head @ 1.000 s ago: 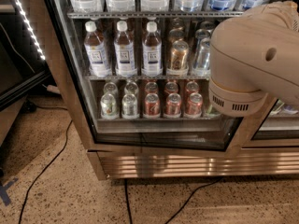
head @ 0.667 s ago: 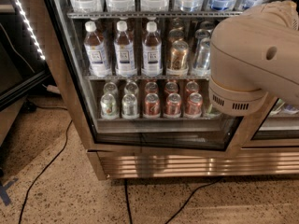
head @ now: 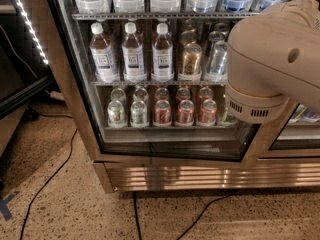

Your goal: Close left fridge door

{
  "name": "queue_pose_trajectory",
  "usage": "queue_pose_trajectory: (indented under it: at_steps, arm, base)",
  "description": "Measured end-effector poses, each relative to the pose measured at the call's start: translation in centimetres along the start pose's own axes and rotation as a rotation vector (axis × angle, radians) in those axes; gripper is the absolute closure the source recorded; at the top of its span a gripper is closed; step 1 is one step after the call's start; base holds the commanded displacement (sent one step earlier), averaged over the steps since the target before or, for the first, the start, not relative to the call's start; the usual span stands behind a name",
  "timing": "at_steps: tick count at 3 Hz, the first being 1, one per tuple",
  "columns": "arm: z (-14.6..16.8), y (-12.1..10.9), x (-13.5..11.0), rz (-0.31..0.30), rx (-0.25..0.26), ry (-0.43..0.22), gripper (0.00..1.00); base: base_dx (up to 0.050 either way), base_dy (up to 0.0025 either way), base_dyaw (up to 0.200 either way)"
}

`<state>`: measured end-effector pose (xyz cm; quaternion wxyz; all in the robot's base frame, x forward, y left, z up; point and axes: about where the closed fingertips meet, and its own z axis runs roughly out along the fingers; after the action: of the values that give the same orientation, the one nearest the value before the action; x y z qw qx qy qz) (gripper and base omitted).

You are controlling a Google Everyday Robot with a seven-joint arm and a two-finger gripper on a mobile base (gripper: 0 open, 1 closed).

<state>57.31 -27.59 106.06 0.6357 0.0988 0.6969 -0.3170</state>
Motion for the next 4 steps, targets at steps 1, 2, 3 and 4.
queue_pose_trajectory:
  at_steps: [1, 2, 3, 4]
  arm:
    - [-0.04, -0.01, -0.05, 0.001, -0.003, -0.001, 1.0]
    - [-0.15, -0.11, -0.09, 0.002, -0.005, -0.002, 1.0]
    - [-0.14, -0.11, -0.08, 0.002, -0.005, -0.002, 1.0]
    - [-0.04, -0.13, 0.19, 0.005, -0.004, -0.003, 1.0]
  base:
    - [0.0, 0.0, 0.0]
    - [0.0, 0.0, 0.0]
    - [0.0, 0.0, 0.0]
    - [0.0, 0.0, 0.0]
